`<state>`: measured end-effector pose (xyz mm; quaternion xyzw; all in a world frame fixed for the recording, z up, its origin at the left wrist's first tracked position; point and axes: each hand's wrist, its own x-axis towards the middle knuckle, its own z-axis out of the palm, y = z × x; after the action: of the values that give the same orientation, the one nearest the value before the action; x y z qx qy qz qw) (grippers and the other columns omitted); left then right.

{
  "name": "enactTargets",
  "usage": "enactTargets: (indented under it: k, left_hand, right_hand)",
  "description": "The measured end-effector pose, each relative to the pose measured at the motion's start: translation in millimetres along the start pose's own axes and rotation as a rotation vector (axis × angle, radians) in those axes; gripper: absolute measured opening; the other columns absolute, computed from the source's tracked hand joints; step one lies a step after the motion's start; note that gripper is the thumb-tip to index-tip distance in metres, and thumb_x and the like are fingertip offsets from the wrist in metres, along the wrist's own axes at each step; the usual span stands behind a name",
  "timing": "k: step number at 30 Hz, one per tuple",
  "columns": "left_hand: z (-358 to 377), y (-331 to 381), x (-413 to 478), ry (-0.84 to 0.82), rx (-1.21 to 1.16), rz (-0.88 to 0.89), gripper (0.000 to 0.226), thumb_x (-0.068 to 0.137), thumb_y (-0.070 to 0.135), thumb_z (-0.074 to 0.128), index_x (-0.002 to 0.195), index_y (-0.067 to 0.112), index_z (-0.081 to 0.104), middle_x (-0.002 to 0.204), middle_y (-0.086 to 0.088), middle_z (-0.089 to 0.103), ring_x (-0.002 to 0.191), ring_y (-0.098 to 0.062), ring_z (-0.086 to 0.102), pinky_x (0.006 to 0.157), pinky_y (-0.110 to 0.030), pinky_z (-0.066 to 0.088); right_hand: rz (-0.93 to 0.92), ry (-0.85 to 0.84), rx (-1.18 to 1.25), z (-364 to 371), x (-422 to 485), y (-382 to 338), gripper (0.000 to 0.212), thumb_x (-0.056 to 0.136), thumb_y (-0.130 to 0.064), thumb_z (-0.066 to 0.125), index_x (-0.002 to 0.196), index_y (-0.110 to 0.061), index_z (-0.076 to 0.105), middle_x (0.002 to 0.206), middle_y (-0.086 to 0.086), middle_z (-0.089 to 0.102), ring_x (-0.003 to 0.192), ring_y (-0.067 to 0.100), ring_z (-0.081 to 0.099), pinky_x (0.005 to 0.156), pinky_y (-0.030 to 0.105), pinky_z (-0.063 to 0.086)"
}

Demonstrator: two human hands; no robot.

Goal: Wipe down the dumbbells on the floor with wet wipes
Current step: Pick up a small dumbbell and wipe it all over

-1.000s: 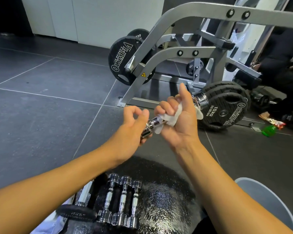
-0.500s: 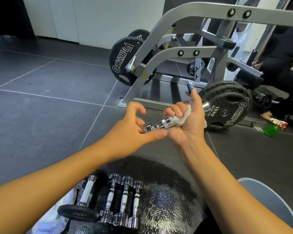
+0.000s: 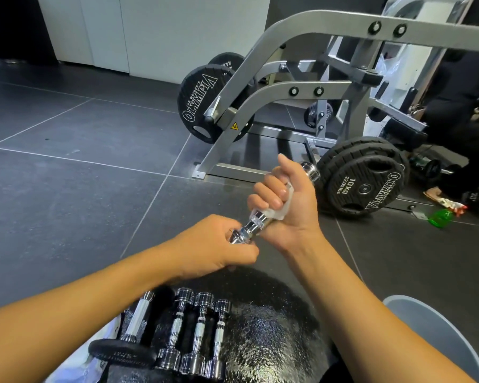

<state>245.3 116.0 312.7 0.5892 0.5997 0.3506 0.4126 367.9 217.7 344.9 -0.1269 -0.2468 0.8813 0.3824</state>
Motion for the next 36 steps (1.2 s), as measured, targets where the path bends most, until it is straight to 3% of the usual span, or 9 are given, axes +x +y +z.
enactTargets:
  k: [5,9,12,15,18,21,27,33,36]
  left_hand:
    - [0,-4,3,0.422,0.859,-0.019,0.023,0.079,0.046,0.061,0.09,0.028,0.052,0.072,0.004,0.062,0.071,-0.025,0.058,0.056,-0.034,0.037]
    - [-1,0,6,0.22,0.377,-0.068,0.034,0.071,0.043,0.072,0.069,0.018,0.049,0.054,0.009,0.051,0.052,-0.014,0.042,0.051,-0.032,0.034]
    - [-3,8,-1,-0.217,-0.263,-0.192,0.026,0.08,0.026,0.066,0.064,0.021,0.046,0.051,0.001,0.029,0.044,-0.015,0.021,0.045,-0.025,0.015]
    - [-4,11,-8,-0.436,-0.532,-0.126,0.022,0.083,0.017,0.055,0.064,0.017,0.043,0.054,0.001,0.018,0.045,-0.01,0.012,0.046,-0.023,0.007]
    - [5,9,-6,-0.281,-0.335,-0.048,0.025,0.088,0.008,0.059,0.068,0.01,0.044,0.051,0.0,0.027,0.044,-0.015,0.02,0.047,-0.029,0.013]
    - [16,2,1,0.044,-0.008,-0.014,0.027,0.076,0.024,0.067,0.066,0.016,0.043,0.055,0.002,0.036,0.052,-0.017,0.029,0.05,-0.043,0.026]
    - [21,-5,8,0.405,0.427,-0.109,0.047,0.078,0.049,0.073,0.11,0.027,0.047,0.095,0.0,0.069,0.085,-0.029,0.067,0.071,-0.045,0.057]
    - [11,-4,6,0.154,0.351,-0.051,0.074,0.07,0.054,0.085,0.116,0.03,0.032,0.101,0.021,0.057,0.084,-0.005,0.062,0.069,-0.028,0.051]
    - [-16,-11,4,-0.086,0.741,-0.063,0.074,0.073,0.053,0.083,0.119,0.029,0.031,0.097,0.02,0.057,0.083,-0.009,0.058,0.07,-0.034,0.051]
  right_hand:
    - [-0.018,0.457,-0.096,2,4,7,0.036,0.087,-0.025,0.075,0.066,-0.017,0.047,0.051,-0.001,0.041,0.041,0.014,0.041,0.055,0.025,0.039]
    - [0.009,0.325,-0.051,-1,3,4,0.043,0.087,-0.021,0.073,0.059,-0.02,0.04,0.047,-0.006,0.031,0.04,0.011,0.031,0.049,0.022,0.031]
    - [0.059,-0.019,-0.031,-4,0,3,0.052,0.09,-0.018,0.063,0.06,-0.026,0.021,0.039,-0.006,0.027,0.035,0.009,0.027,0.041,0.021,0.029]
    - [0.119,-0.33,0.067,-2,-1,1,0.053,0.091,-0.01,0.06,0.074,-0.03,0.014,0.037,-0.003,0.034,0.034,0.012,0.026,0.04,0.026,0.032]
    - [0.118,-0.339,-0.036,1,-1,0,0.049,0.092,-0.013,0.061,0.067,-0.025,0.021,0.039,-0.006,0.032,0.034,0.011,0.028,0.041,0.024,0.027]
    - [0.022,-0.009,-0.244,5,-1,8,0.043,0.091,-0.016,0.066,0.056,-0.021,0.041,0.045,-0.007,0.033,0.037,0.008,0.029,0.043,0.022,0.024]
    - [-0.129,0.432,-0.468,9,8,38,0.025,0.086,-0.011,0.079,0.091,-0.013,0.055,0.063,0.002,0.053,0.051,0.016,0.051,0.051,0.03,0.048]
    - [-0.017,0.397,-0.474,7,9,28,0.03,0.09,-0.011,0.074,0.1,-0.015,0.046,0.065,0.005,0.046,0.041,0.016,0.041,0.042,0.023,0.042]
    - [0.103,0.338,-0.576,-4,7,20,0.025,0.091,-0.001,0.065,0.09,-0.013,0.044,0.061,0.004,0.038,0.038,0.013,0.034,0.037,0.021,0.034]
